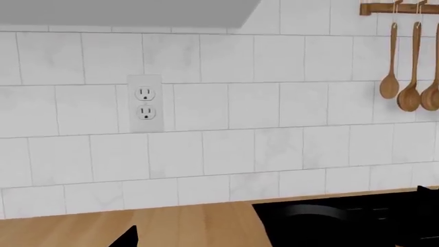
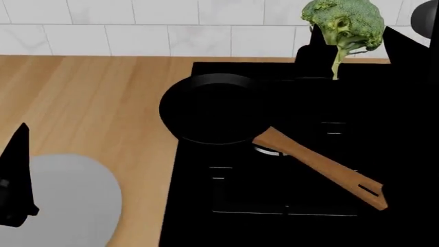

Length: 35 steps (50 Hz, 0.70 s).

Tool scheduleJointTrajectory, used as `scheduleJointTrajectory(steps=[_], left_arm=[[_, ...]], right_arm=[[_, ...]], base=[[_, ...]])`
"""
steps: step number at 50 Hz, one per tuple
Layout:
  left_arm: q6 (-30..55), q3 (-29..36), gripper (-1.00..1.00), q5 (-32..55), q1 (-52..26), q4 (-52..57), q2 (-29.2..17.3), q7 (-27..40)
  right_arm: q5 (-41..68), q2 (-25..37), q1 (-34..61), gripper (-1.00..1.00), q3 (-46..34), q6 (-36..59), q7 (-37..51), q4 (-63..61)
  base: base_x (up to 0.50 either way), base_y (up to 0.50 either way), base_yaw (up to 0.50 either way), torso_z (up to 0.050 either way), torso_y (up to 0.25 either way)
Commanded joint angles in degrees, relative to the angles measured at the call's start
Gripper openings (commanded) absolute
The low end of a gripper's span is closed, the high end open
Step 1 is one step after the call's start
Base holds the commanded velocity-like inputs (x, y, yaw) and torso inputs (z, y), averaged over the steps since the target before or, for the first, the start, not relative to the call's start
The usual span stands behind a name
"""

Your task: Pick the broccoli from the plate and place it in the pan.

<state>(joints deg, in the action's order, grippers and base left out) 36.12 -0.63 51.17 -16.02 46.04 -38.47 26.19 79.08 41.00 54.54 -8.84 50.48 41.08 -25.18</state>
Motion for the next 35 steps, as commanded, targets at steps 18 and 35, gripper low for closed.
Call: scheduleJointTrajectory(steps=[18,35], left_arm=[[0.87,-1.39,1.00,1.40,-0.84,1.40,-1.93,1.60],[0.83,-0.99,1.00,1.75,-1.03,1.55,-1.80,1.97]], right_arm=[[-1.35,-0.07,-0.60,-1.00,-0.13,-0.19,-1.17,-0.22],[-3.73,-0.61,3.61,-1.00,-5.26,2.47,-6.26,-0.40]], base=[[0.40,-0.02,0.00,0.000,0.000],[0.22,-0.07,0.00,0.000,0.001]])
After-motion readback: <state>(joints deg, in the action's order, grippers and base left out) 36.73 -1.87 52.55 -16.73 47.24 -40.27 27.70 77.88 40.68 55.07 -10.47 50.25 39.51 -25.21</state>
